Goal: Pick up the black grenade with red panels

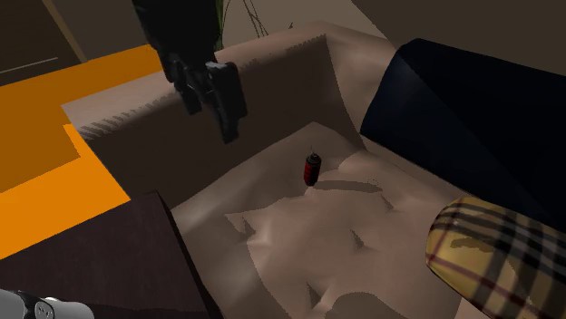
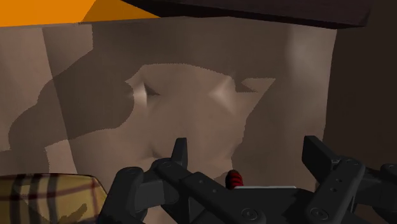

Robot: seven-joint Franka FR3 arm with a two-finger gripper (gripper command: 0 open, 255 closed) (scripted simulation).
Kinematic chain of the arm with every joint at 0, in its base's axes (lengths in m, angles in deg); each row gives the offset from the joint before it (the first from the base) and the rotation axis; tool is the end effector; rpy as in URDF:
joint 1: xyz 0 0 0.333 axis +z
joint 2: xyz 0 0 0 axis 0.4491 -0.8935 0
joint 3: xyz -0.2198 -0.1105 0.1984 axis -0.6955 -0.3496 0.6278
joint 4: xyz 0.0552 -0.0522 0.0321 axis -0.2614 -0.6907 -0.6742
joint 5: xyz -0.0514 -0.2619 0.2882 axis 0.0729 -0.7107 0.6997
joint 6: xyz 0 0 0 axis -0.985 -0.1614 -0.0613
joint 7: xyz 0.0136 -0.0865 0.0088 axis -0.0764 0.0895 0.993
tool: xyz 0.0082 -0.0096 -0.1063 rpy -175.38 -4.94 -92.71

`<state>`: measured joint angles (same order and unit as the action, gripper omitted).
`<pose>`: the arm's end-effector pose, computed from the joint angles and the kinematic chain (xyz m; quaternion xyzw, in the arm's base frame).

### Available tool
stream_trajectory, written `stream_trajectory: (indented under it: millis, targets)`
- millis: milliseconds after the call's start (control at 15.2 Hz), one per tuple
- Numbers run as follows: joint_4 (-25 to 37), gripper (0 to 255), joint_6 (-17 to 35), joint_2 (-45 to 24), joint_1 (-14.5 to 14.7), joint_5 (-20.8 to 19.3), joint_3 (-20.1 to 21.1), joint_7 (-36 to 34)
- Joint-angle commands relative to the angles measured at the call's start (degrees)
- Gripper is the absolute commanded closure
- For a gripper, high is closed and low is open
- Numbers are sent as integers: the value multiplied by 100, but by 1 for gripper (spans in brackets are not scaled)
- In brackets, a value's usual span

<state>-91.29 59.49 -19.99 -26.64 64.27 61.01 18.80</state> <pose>0.3840 0.0055 0.4815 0.9971 0.0749 0.0005 0.0169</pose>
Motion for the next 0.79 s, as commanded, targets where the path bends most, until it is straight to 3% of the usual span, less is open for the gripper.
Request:
stream_trajectory:
  millis: [0,726]
  targets:
    - [-8,0,469,-413,17,39,5,-18]
    - [695,0,2313,-2784,121,270,46,-31]
